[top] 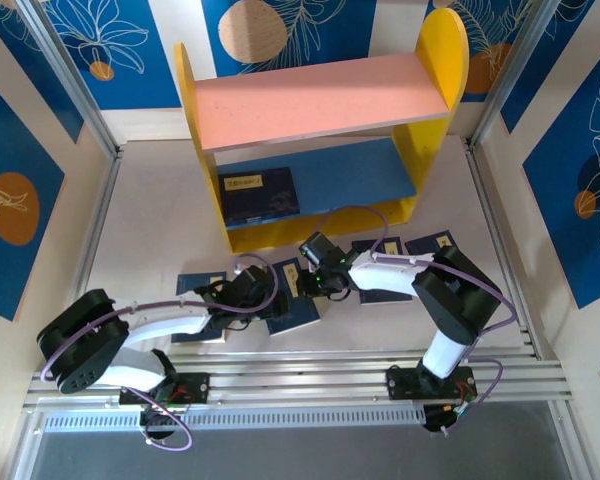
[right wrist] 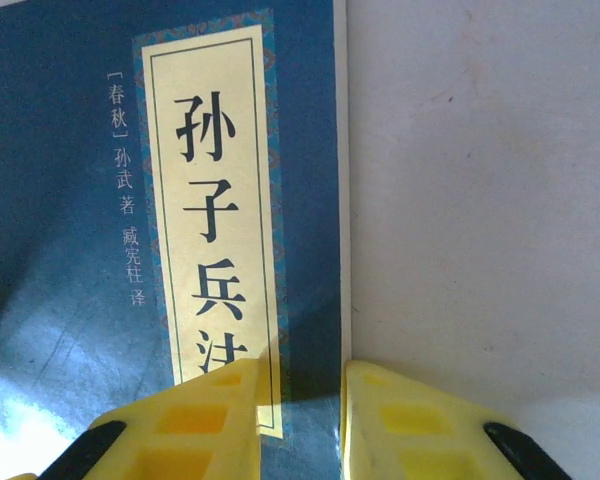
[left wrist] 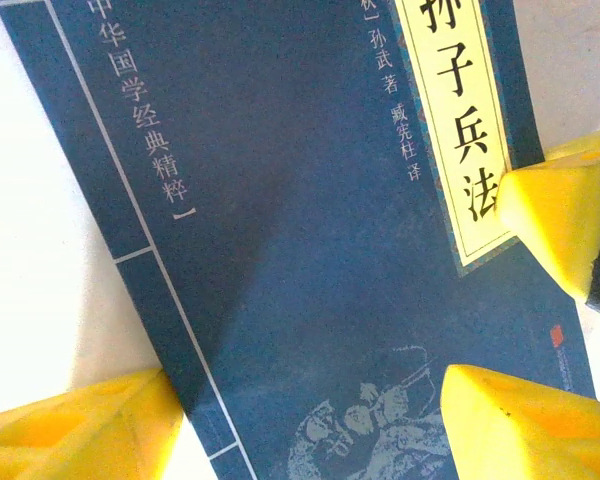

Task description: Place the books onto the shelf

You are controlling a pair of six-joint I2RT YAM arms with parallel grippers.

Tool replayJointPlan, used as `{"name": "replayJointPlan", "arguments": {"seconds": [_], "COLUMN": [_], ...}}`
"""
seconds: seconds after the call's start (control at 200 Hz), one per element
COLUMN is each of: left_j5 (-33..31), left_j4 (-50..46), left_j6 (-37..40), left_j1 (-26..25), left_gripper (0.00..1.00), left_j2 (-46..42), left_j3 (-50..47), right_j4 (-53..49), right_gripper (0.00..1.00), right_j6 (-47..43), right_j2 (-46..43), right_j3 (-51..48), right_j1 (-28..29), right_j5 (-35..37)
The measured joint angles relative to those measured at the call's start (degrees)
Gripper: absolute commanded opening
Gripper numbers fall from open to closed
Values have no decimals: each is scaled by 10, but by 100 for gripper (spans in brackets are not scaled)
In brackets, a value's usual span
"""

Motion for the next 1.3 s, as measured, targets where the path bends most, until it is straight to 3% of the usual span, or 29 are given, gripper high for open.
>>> {"name": "replayJointPlan", "arguments": {"seconds": [0.265, 0.57, 1.301], "left_j5": [3, -17, -31], "left_j4": [-4, -42, -29], "left_j6": [0, 0, -13], "left_j1": [0, 5, 9], "left_gripper": [69, 71, 68], "left_j2": [-16, -143, -158], "left_j3": [-2, -16, -70], "right_j4": [10, 62, 128], "right_gripper": [12, 12, 12], "right_j6": [0, 9, 16], "right_j2": [0, 17, 42], "right_j3": [-3, -5, -4], "right_j1": [0, 0, 1], "right_j5": [-3, -33, -79]}}
